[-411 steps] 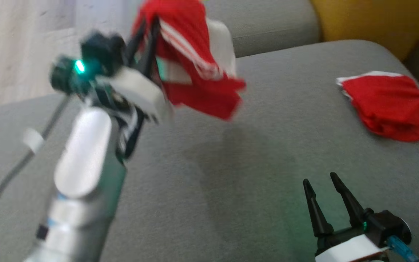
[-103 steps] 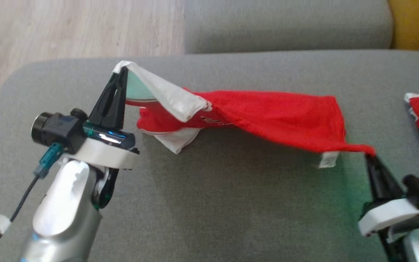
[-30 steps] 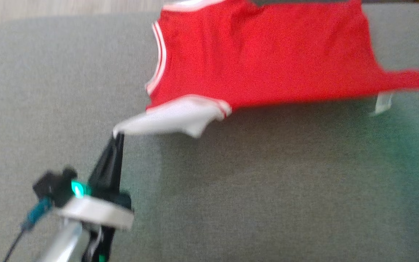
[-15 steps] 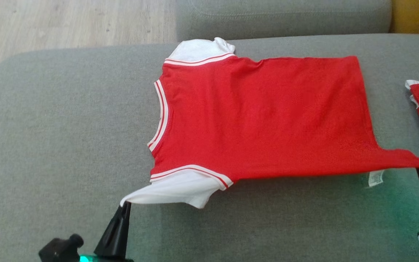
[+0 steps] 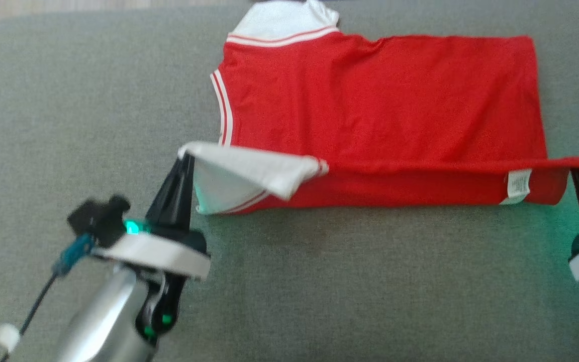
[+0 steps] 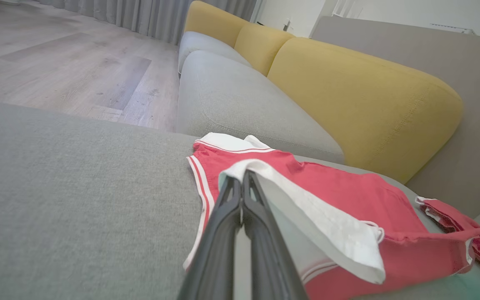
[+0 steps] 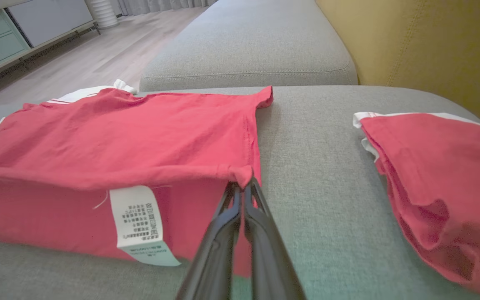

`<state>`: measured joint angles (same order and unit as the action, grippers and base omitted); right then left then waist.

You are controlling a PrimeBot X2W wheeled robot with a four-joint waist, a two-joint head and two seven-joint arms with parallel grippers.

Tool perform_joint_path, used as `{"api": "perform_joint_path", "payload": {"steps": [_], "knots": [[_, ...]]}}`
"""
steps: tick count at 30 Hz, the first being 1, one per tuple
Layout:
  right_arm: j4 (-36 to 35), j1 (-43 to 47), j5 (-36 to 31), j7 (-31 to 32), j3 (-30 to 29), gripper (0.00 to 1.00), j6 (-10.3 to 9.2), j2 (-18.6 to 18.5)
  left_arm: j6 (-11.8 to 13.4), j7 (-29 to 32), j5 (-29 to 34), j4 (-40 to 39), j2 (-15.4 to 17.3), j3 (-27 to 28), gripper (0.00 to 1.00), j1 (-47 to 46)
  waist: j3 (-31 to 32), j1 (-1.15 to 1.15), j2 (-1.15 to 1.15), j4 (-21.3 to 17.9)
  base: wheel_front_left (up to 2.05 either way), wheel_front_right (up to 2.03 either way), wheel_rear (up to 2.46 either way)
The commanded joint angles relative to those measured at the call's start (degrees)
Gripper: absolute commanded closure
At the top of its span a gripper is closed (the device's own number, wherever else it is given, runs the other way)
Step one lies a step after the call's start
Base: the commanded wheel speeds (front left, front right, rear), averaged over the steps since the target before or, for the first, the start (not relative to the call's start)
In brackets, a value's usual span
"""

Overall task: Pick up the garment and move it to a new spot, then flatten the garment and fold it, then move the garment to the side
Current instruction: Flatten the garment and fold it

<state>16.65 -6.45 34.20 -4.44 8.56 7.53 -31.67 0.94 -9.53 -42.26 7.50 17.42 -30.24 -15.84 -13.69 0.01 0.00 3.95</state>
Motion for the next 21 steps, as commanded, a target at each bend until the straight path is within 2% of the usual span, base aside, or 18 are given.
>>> {"api": "perform_joint_path", "payload": {"steps": [1, 5, 12, 13, 14, 17, 21], "knots": [[-0.7, -1.35, -0.61, -0.11, 0.66, 1.0, -0.04, -2.61, -0.47, 0.16, 0.68, -0.54, 0.48, 1.75, 1.0, -3.29, -1.88, -0.01, 0.0, 0.12, 0.0, 0.0, 0.0], [2.74, -6.74, -1.81, -1.25, 2.89, 1.0, -0.04, -3.06, -2.54, -0.23, 1.09, 5.16, -1.46, 1.57, 1.0, -11.0, -4.58, -0.01, 0.0, -0.21, 0.0, 0.0, 0.0], [7.32, -13.27, -1.62, -3.88, 6.32, 1.0, -0.04, -1.87, -4.39, -2.24, 1.56, 13.28, -3.25, 1.63, 1.0, -16.78, -6.33, -0.01, 0.0, -0.99, 0.0, 0.0, 0.0], [8.25, -13.89, -1.43, -4.37, 6.52, 0.88, -0.04, -1.57, -4.52, -2.64, 1.52, 14.27, -3.63, 1.71, 0.53, -17.09, -6.36, -0.01, 0.0, -0.99, 0.0, 0.0, 0.0], [9.17, -14.41, -1.34, -4.91, 6.65, 0.0, -0.04, -1.35, -4.51, -3.14, 1.63, 15.13, -3.97, 1.89, 0.0, -17.3, -6.34, -0.01, 0.0, -0.96, 0.0, 0.0, 0.0], [11.52, -15.31, -1.6, -6.96, 6.78, 0.0, -0.04, -0.75, -3.82, -4.44, 2.88, 16.99, -4.44, 2.47, 0.0, -17.09, -5.92, -0.01, 0.0, -0.84, 0.0, 0.0, 0.0], [13.35, -14.7, -1.51, -9.07, 6.02, 0.0, -0.04, 0.43, -1.56, -5.32, 7.47, 16.78, -4.63, 2.37, 0.0, -14.1, -4.74, -0.01, 0.0, -0.77, 0.0, 0.0, 0.0]]}}
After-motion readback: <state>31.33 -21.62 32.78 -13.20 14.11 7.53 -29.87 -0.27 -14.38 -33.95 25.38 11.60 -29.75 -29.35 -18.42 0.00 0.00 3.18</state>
